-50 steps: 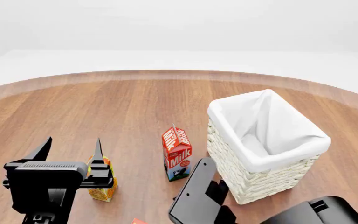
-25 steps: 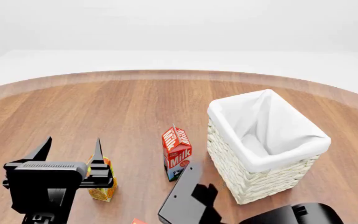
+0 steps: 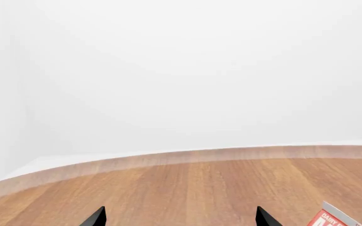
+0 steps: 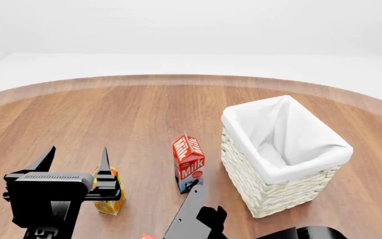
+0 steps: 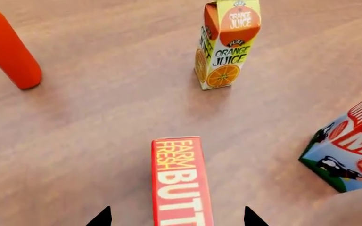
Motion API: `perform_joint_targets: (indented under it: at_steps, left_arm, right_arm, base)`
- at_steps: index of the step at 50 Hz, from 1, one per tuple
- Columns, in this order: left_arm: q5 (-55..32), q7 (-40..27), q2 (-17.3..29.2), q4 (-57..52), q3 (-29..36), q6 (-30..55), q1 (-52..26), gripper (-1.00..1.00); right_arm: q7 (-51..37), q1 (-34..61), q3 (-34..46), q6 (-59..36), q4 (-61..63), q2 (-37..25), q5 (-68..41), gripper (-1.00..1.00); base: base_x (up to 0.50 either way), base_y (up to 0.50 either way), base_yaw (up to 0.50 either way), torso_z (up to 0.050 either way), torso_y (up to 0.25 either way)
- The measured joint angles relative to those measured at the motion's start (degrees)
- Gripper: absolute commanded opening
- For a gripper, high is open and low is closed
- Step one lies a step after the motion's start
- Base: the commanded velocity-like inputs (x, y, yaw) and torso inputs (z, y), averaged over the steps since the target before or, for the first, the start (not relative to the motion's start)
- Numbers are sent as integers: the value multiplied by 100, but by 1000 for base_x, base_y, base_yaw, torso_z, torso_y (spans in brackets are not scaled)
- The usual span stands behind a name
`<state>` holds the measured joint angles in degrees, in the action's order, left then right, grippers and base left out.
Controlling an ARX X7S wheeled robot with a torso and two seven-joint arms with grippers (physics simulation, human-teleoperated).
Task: Pick up the cream cheese box and the butter, and put them in the basket.
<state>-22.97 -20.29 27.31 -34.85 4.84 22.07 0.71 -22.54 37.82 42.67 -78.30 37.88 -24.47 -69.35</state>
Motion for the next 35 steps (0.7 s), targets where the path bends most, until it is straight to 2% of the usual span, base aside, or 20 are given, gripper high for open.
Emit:
perform_joint_targets:
  at_steps: [35]
  left_arm:
    - [-39, -41, 28, -14, 18, -3, -15, 100]
  right_arm:
    - [675, 159, 765, 582, -816, -35, 916, 100]
  base:
    - [0, 0, 0, 0, 0]
